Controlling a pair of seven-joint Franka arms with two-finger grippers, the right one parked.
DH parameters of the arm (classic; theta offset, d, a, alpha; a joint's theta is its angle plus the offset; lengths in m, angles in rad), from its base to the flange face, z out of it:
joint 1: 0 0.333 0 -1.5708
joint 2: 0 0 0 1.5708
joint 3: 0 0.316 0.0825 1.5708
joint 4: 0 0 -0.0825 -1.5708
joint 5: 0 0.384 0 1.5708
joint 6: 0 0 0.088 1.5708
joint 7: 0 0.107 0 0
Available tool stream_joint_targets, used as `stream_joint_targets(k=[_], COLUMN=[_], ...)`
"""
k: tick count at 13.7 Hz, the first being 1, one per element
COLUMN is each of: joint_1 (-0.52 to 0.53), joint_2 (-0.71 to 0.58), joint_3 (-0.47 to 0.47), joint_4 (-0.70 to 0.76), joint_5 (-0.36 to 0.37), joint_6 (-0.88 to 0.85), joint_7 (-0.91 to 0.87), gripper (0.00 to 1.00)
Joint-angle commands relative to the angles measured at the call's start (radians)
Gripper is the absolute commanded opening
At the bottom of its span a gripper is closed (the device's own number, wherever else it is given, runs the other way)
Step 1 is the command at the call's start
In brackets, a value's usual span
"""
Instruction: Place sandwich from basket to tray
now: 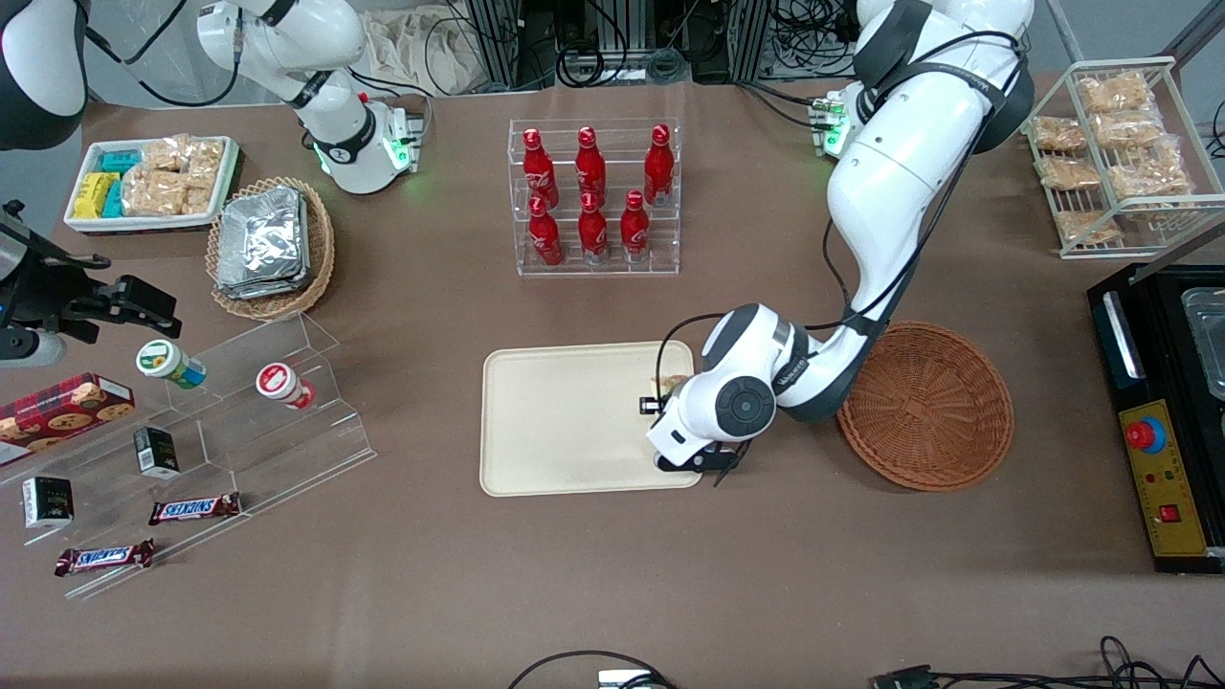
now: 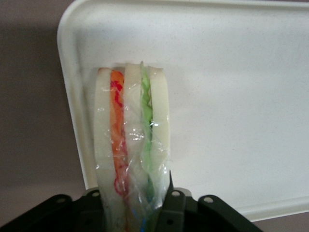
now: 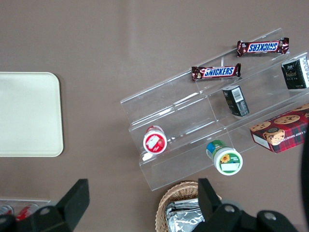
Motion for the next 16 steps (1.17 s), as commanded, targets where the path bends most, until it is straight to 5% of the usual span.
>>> stream_joint_targets(k=[1, 6, 13, 16], joint_1=[-0.015, 0.015, 0.247, 0.351], joint_2=[0.009, -0.101, -0.440, -0.563], joint_3=[0.005, 0.010, 0.008, 0.010], joint_4=[0.036, 0.039, 0.039, 0.037], joint_5=[0.012, -0.003, -0.002, 0.012], joint_6=[-0.004, -0.063, -0.555, -0.712], joint_7=[-0.025, -0.029, 0.004, 0.153], gripper=[1.00, 1.00, 1.00, 1.00])
